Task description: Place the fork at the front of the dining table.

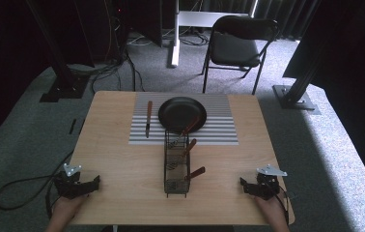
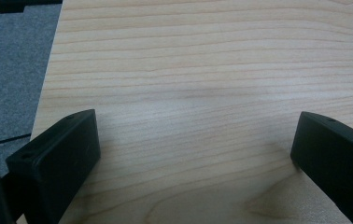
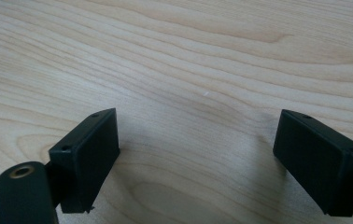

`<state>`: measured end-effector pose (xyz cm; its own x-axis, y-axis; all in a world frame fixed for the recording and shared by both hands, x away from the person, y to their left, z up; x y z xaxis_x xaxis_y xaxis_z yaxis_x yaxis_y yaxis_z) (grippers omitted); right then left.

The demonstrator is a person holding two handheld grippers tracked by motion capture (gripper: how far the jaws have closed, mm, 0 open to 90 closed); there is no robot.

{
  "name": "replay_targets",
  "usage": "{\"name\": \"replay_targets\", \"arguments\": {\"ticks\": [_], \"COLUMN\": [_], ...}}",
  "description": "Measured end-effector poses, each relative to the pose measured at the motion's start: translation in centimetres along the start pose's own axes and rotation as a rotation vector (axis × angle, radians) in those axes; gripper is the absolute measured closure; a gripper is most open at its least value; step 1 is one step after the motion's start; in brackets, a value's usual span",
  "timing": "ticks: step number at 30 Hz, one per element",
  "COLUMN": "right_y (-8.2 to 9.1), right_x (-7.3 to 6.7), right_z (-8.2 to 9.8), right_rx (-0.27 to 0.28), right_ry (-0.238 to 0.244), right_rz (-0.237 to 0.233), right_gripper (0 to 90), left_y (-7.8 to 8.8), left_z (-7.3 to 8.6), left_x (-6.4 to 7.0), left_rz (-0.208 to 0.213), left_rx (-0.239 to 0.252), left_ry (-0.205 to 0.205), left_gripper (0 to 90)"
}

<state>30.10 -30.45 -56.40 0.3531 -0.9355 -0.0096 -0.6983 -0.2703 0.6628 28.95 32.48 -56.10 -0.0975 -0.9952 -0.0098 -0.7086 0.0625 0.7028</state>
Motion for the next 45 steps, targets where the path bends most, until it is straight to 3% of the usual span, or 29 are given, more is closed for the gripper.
{"name": "replay_targets", "arguments": {"ticks": [4, 10, 11, 14, 15, 18, 19, 27, 28, 29, 32, 33, 35, 36, 41, 45], "right_y": [0.0, 0.4, 0.8, 1.0, 1.6, 2.1, 2.7, 5.6, 5.6, 6.2, 6.7, 7.3, 7.5, 8.0, 8.6, 8.6], "right_x": [0.0, 0.3, 0.1, -0.7, -1.9, -2.9, -3.7, -8.4, -8.4, -9.4, -10.2, -11.3, -11.7, -12.5, -14.0, -15.3], "right_z": [0.0, 0.1, 0.0, -0.1, -0.2, -0.5, -0.9, -2.7, -2.7, -3.2, -3.6, -4.2, -4.4, -4.9, -5.9, -7.0], "right_rx": [0.001, 0.003, -0.011, -0.029, -0.025, -0.026, -0.019, 0.03, 0.03, 0.047, 0.064, 0.079, 0.089, 0.103, 0.13, 0.139], "right_ry": [-0.001, -0.054, -0.1, -0.105, -0.073, -0.049, -0.047, 0.035, 0.035, 0.049, 0.058, 0.068, 0.07, 0.075, 0.091, 0.095], "right_rz": [-0.002, -0.021, -0.05, -0.087, -0.113, -0.127, -0.164, -0.255, -0.255, -0.283, -0.291, -0.326, -0.336, -0.365, -0.387, -0.408], "right_gripper": [13.8, 13.8, 13.8, 13.9, 14.5, 15.1, 17.1, 21.1, 21.1, 22.2, 22.2, 23.1, 23.2, 24.3, 25.2, 31.7], "left_y": [0.0, 0.0, 0.0, 0.0, 0.0, 0.0, 0.0, 0.0, 0.0, 0.0, 0.0, 0.0, 0.0, 0.0, 0.0, 0.0], "left_z": [0.0, 0.0, 0.0, 0.0, 0.0, 0.0, 0.0, 0.0, 0.0, 0.0, 0.0, 0.0, 0.0, 0.0, 0.0, 0.0], "left_x": [0.0, 0.0, 0.0, 0.0, 0.0, 0.0, 0.0, 0.0, 0.0, 0.0, 0.0, 0.0, 0.0, 0.0, 0.0, 0.0], "left_rz": [-0.001, 0.0, 0.0, 0.0, 0.0, 0.0, 0.0, 0.0, 0.0, 0.0, 0.0, -0.001, 0.0, 0.0, 0.0, 0.0], "left_rx": [0.001, 0.001, 0.0, 0.0, 0.0, 0.0, 0.0, 0.0, 0.0, -0.001, 0.0, 0.0, 0.0, 0.0, 0.0, 0.0], "left_ry": [0.001, 0.002, 0.001, 0.001, 0.001, 0.001, 0.001, 0.0, 0.0, 0.0, 0.0, 0.001, 0.001, 0.0, 0.001, 0.001], "left_gripper": [1.2, 1.2, 1.2, 1.2, 1.2, 1.2, 1.2, 1.2, 1.2, 1.1, 1.2, 1.2, 1.2, 1.2, 1.2, 1.1]}}
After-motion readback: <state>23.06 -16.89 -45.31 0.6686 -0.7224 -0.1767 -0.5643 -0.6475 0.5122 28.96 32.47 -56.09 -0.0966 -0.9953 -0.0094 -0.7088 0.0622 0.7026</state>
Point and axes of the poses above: each handheld gripper's, and its own axes: y roughly backward along the jaws, z roughly out of its underside, x roughly to its right, the point moved 2 cm from there along -y, roughly forward along the jaws, and after that the axes turned 2 degrees about x, right-handed, at the moved point
